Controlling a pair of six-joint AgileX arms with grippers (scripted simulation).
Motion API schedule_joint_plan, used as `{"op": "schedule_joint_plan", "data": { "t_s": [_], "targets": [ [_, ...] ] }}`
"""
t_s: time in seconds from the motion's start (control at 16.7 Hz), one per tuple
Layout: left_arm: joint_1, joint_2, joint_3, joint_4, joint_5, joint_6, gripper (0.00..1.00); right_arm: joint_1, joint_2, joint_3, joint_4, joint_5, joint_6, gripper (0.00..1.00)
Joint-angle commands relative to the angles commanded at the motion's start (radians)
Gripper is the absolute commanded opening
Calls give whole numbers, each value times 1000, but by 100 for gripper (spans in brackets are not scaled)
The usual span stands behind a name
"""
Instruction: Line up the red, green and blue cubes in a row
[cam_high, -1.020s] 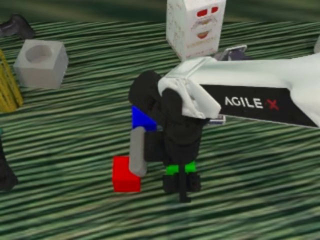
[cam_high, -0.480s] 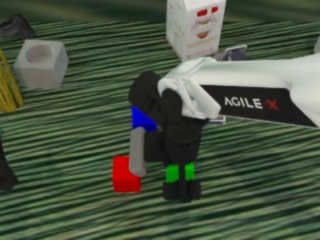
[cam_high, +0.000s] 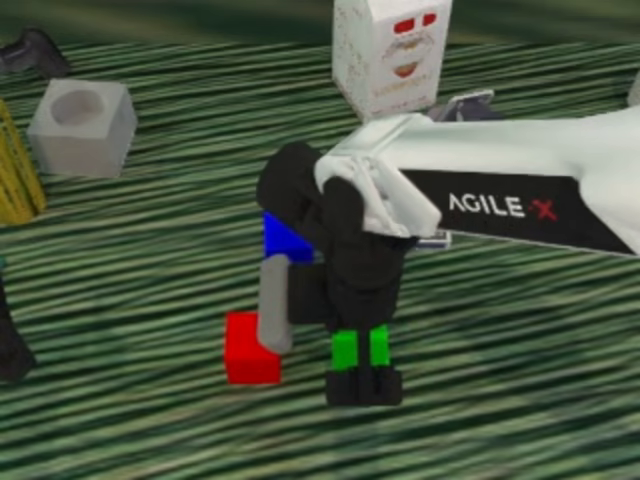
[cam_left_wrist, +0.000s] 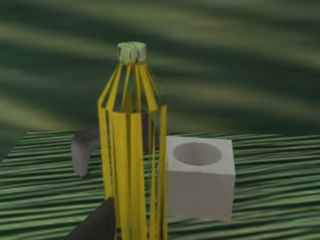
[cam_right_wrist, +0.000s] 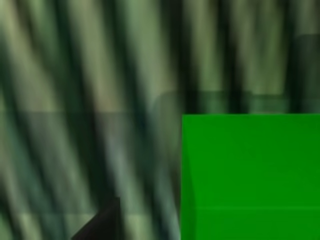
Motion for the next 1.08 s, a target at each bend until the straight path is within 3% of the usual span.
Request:
{"op": "schedule_joint_plan", "data": {
  "t_s": [0.48,0.84,1.08],
  "targets": [
    [0,0,0,0,0,0,100,7,-65,167,-235,-1,-2,100],
    [-4,10,10,-7,1,-3,100,-1,-74,163,-232,-2,1,100],
    [-47,152,153,-103,4,-47,100,-57,-200,67,-143,-15,39,100]
  ]
}}
